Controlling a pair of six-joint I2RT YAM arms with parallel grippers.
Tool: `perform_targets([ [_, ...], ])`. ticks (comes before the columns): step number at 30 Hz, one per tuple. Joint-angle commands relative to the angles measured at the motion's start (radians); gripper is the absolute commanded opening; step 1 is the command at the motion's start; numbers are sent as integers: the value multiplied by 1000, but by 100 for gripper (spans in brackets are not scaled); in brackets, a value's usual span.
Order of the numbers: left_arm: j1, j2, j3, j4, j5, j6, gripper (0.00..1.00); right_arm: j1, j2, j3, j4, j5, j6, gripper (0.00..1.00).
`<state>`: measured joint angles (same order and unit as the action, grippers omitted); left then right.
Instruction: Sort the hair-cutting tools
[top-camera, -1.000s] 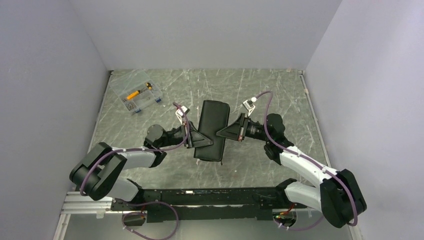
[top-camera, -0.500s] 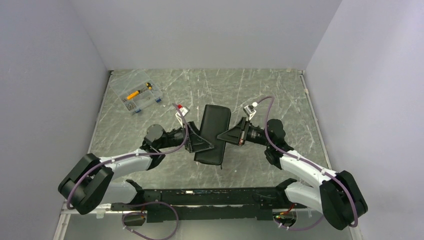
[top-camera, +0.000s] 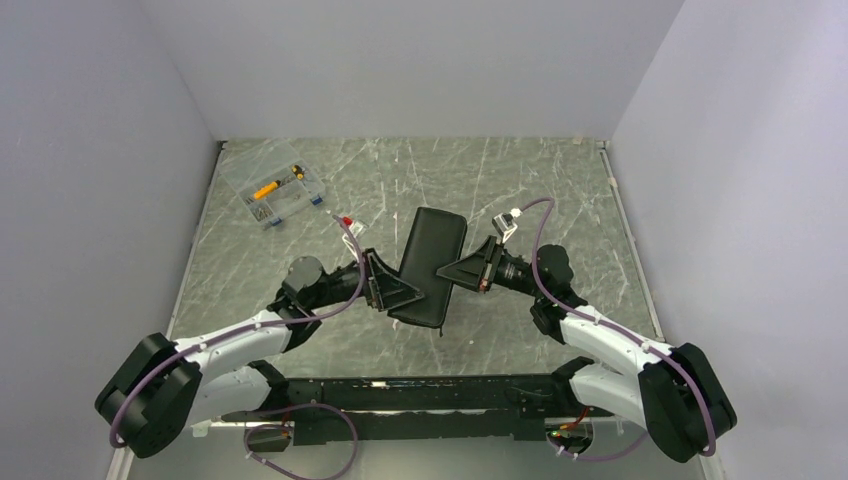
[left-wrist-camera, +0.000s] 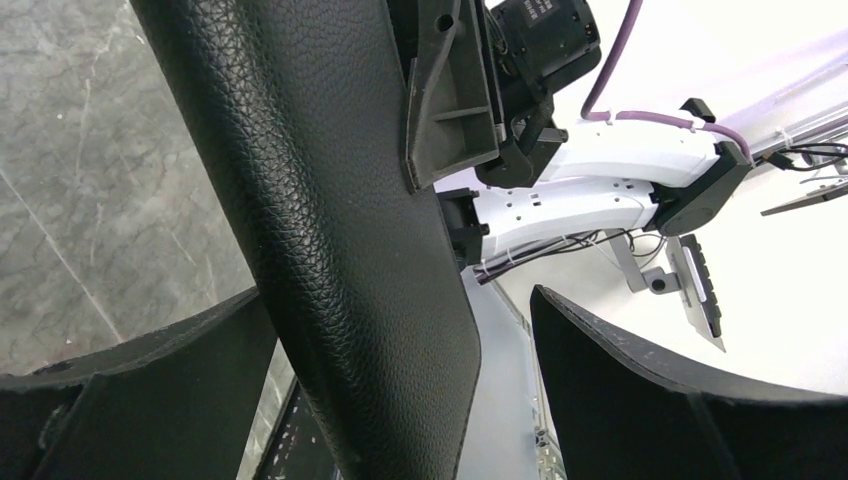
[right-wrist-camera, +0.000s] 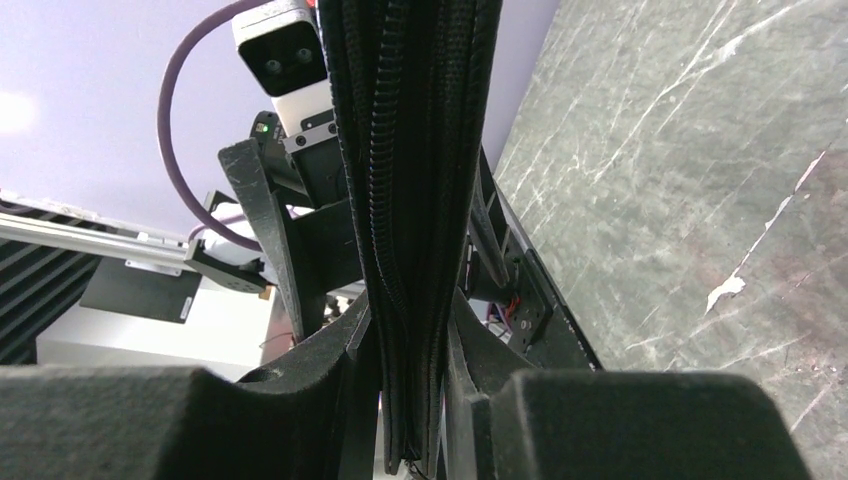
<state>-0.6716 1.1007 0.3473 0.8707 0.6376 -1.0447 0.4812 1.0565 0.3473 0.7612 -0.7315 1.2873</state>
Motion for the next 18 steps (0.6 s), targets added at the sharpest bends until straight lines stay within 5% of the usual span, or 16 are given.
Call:
perform_targets([
  [1,-19,4,59,-65,16,50,99,0,-18,37,122,22,6,0],
  [4,-35,10,47,-43,-3,39,97,0,-13,34,137,31,11,0],
  [18,-39,81,33,113,44,-51,33,3,-42,-1,164,104,25,0],
])
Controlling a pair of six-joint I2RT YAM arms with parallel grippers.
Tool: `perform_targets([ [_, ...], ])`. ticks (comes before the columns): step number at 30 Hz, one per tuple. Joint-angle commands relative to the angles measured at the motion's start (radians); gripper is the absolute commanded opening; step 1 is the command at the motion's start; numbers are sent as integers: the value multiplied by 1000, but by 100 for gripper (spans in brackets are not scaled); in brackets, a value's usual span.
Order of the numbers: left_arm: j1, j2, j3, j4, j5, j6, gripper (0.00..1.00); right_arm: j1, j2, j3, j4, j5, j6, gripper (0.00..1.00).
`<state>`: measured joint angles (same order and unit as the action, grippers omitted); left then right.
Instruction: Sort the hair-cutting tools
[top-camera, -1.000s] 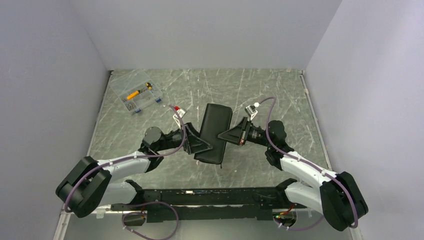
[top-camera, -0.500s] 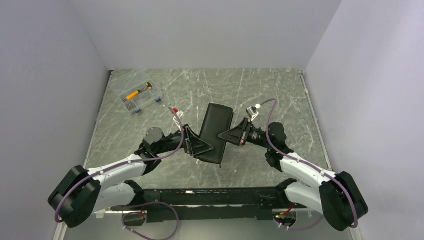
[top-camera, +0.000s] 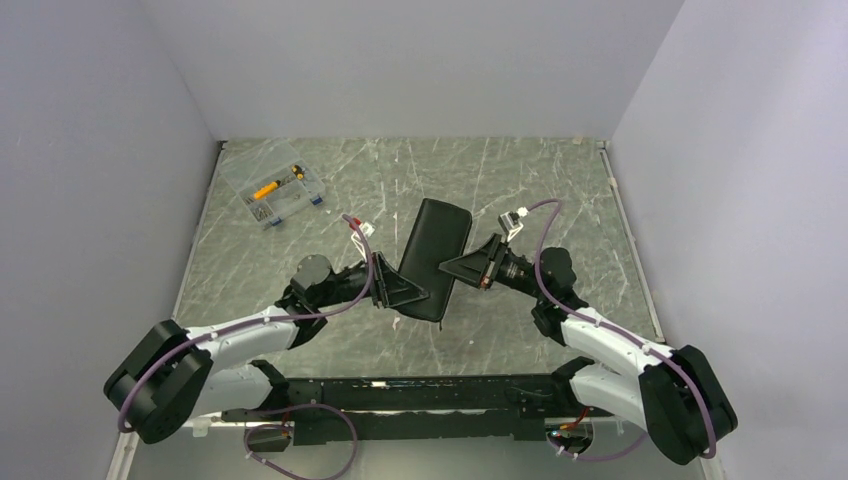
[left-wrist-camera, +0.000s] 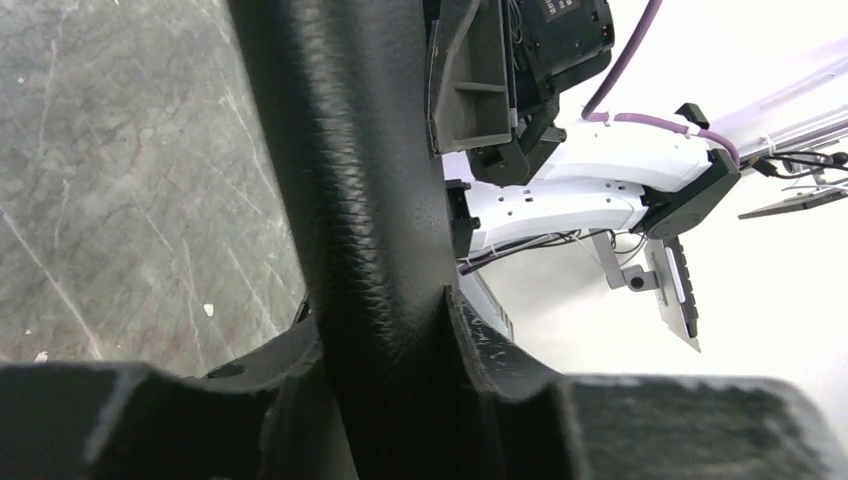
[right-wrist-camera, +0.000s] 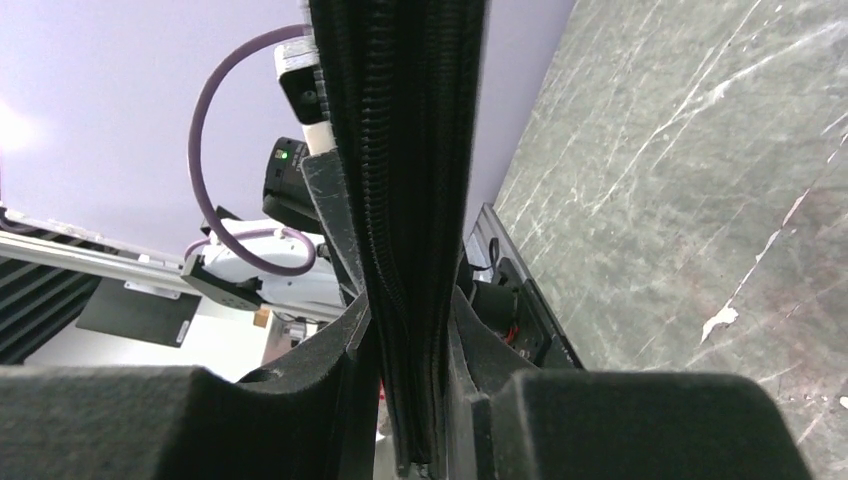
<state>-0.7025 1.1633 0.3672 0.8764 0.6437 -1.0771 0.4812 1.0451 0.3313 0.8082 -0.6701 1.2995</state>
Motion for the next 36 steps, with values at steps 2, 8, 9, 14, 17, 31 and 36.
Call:
perform_targets([
  [2,-7,22,10,118,40,-23,27,3,-35,17,105,43,6,0],
  [8,-6,16,11,120,47,-30,0,3,-53,45,14,12,-64,23],
  [9,-4,12,12,120,46,-32,0,3,-66,59,-23,8,-91,37],
  [14,26,-24,9,126,28,-83,0,3,-171,172,-380,49,-322,66],
  [17,67,-52,1,142,15,-141,0,4,-244,243,-601,107,-480,67],
  [31,199,-24,155,35,99,-329,0,236,-399,373,-1091,714,-884,67],
  [36,218,-13,194,-89,166,-274,0,413,-330,392,-1090,974,-935,65],
])
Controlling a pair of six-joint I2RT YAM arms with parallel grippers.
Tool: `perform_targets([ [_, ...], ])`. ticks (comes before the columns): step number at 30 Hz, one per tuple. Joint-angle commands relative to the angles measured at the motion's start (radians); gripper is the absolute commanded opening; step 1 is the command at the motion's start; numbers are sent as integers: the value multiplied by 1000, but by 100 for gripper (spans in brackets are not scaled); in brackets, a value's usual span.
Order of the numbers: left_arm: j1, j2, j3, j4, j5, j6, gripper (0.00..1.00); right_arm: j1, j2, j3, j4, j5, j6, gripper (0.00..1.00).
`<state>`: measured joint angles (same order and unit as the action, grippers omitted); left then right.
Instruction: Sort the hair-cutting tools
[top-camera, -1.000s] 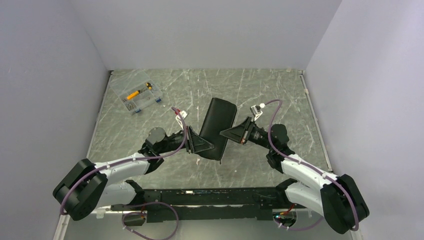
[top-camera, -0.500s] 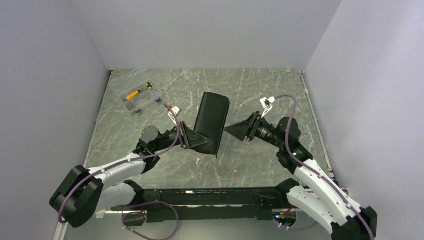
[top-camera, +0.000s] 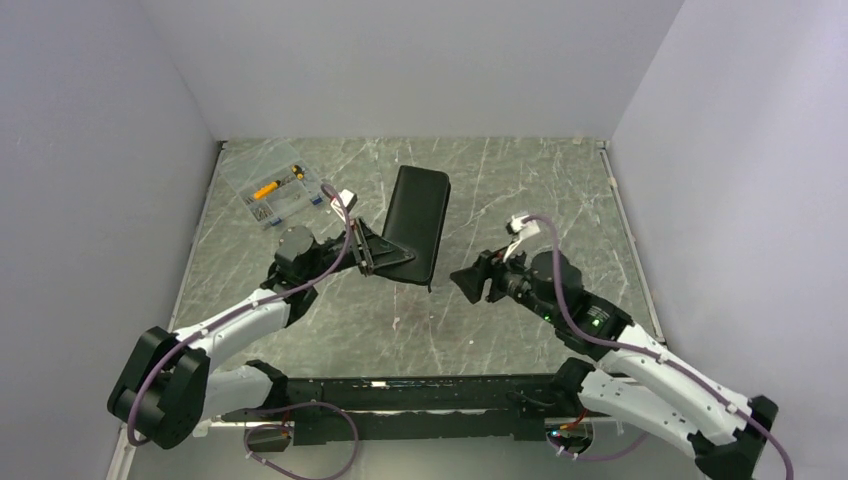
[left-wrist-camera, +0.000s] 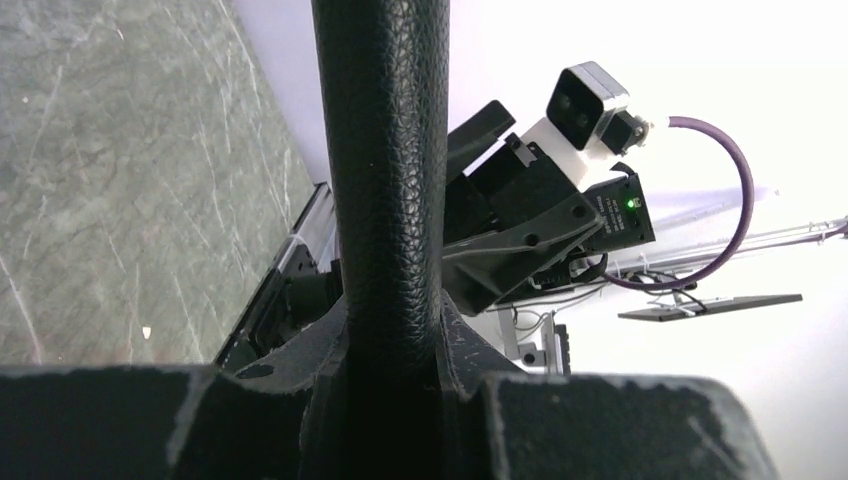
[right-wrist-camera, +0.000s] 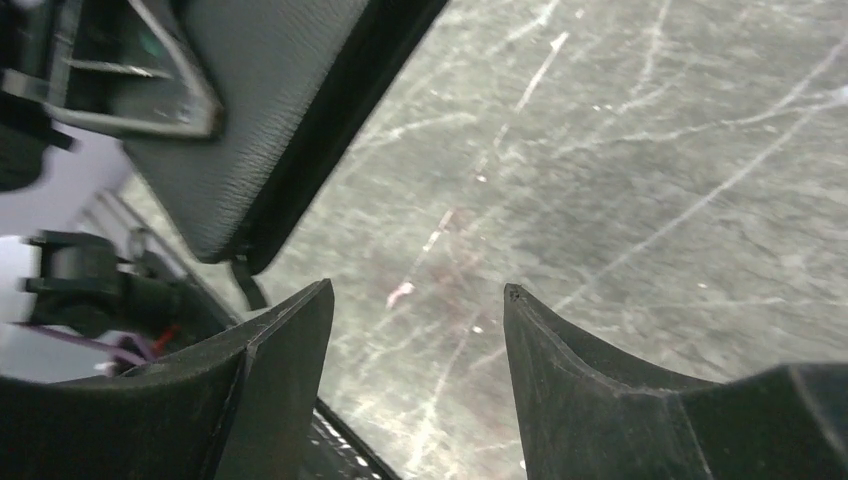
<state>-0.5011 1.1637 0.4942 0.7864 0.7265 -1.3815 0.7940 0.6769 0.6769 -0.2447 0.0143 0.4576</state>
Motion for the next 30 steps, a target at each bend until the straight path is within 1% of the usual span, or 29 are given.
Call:
perform_targets([
  [1,22,-15,65,-18,89,45,0,147,51,48,-27,359,-97,65],
  [3,35,-19,48,-14,91,44,0,194,55,35,17,425,-109,67],
  [6,48,-11,30,34,106,27,0,205,40,-6,105,351,-144,72],
  [9,53,-3,26,53,109,19,0,204,34,-9,132,263,-128,78],
  [13,59,-1,37,36,89,24,0,203,61,14,102,193,-134,79],
  [17,62,-8,70,-7,82,49,0,203,61,4,105,209,-101,78],
  [19,65,-23,91,-57,73,87,0,203,31,-32,159,191,-104,77],
  [22,72,-48,112,-136,57,134,0,202,-24,-127,294,124,-131,77],
  [24,80,-53,111,-150,52,137,0,203,-56,-164,331,134,-129,79],
  [27,95,-48,91,-98,54,105,0,203,-67,-123,254,154,-181,79],
  [30,105,-34,74,-56,55,74,0,205,-39,-83,178,169,-203,78],
])
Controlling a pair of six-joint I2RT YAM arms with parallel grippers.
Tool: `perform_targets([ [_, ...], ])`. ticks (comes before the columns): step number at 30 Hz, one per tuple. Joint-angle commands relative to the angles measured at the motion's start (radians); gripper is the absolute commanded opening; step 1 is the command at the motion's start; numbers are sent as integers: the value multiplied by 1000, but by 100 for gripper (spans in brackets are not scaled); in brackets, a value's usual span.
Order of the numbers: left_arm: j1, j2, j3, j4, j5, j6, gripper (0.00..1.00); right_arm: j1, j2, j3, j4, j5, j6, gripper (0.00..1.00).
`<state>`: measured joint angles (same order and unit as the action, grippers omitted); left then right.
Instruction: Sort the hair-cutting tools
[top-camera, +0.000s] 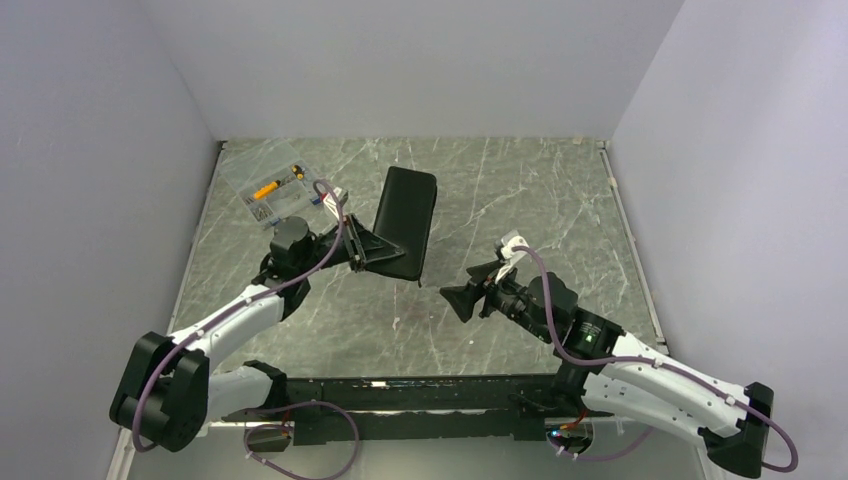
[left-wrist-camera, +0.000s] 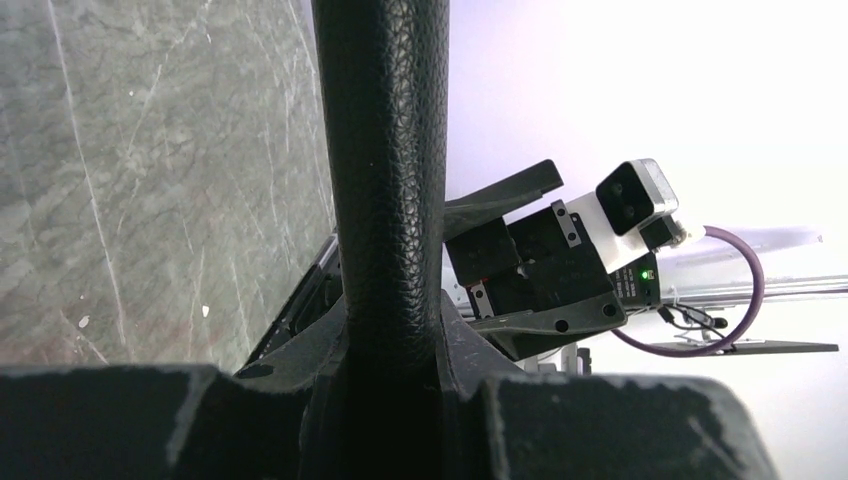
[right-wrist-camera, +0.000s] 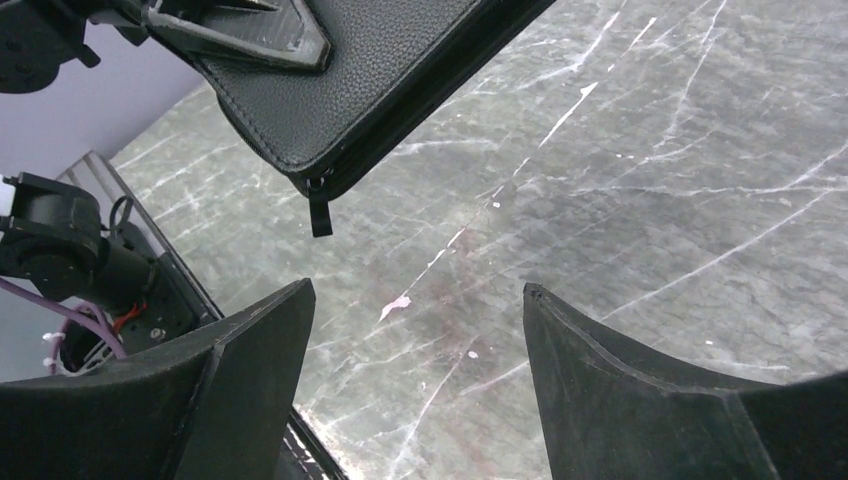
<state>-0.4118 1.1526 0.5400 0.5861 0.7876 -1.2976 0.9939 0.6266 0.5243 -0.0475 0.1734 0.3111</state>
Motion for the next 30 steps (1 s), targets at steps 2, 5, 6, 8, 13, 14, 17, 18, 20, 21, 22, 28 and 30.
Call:
perform_targets([
  [2,17,-15,26,161,-3,-21,0,6,49,99,-68,21,-59,77],
  [5,18,-11,34,151,-8,-22,0,9,95,118,-85,32,-59,73],
  [6,18,-12,40,144,-13,-21,0,10,102,116,-77,28,-63,72],
  [8,18,-15,52,123,-21,-13,0,19,113,116,-58,45,-61,71],
  [13,18,-41,76,24,-73,26,0,44,141,113,20,37,-52,69],
  [14,18,-46,77,12,-80,30,0,50,148,111,38,33,-51,68],
  [17,18,-58,77,-10,-102,37,0,68,177,111,89,17,-55,67],
  [18,18,-60,77,-13,-106,37,0,70,188,111,103,8,-55,66],
  [20,18,-64,72,-9,-113,32,0,72,209,112,126,-20,-56,65],
  [21,18,-65,68,-6,-116,29,0,75,220,114,133,-26,-56,64],
  [22,18,-65,66,-4,-118,26,0,78,232,118,139,-30,-58,64],
  [28,16,-67,58,5,-123,19,0,94,266,112,196,18,-58,60],
  [30,14,-70,58,2,-120,22,0,94,286,119,198,51,-59,58],
])
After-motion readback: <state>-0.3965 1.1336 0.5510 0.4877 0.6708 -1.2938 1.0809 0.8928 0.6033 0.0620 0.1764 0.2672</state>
